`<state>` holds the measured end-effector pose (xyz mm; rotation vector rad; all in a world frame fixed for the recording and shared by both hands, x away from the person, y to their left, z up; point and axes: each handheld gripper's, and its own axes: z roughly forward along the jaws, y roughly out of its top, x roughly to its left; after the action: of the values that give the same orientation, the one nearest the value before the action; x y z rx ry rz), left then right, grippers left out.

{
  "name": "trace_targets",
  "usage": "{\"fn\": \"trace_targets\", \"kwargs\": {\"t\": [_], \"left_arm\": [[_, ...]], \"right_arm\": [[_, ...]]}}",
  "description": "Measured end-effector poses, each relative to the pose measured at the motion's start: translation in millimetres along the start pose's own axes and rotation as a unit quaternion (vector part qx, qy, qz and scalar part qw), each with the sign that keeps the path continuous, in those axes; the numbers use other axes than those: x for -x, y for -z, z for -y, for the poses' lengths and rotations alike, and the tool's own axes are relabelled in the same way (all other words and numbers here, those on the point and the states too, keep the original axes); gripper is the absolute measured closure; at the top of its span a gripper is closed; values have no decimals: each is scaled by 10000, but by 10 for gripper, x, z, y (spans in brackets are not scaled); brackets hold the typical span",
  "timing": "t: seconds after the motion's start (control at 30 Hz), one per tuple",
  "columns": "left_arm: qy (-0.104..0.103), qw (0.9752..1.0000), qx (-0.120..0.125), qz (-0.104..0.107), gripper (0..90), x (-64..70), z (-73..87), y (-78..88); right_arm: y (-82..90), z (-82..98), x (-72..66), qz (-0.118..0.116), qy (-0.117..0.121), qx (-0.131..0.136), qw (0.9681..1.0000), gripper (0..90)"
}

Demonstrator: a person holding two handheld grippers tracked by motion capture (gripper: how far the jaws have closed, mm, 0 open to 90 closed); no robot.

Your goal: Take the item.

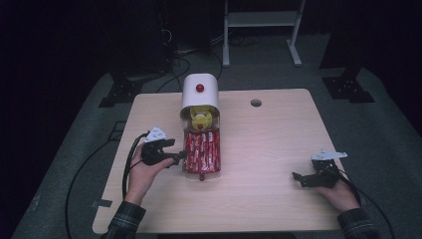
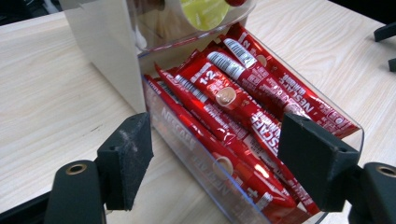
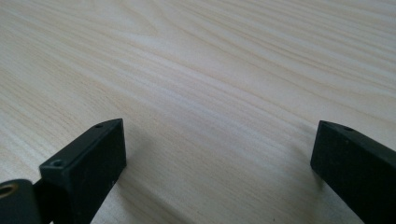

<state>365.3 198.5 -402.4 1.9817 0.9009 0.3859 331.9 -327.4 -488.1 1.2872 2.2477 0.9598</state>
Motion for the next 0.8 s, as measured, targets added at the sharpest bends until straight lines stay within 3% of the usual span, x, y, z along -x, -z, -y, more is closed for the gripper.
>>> {"fn": "trace_targets", "kwargs": {"t": [0.8], "left_arm": [[-69,9998,-46,168,370,146,-141,-206]], "right_arm": [[0,0,0,-1,-1,0,10000,25]]}}
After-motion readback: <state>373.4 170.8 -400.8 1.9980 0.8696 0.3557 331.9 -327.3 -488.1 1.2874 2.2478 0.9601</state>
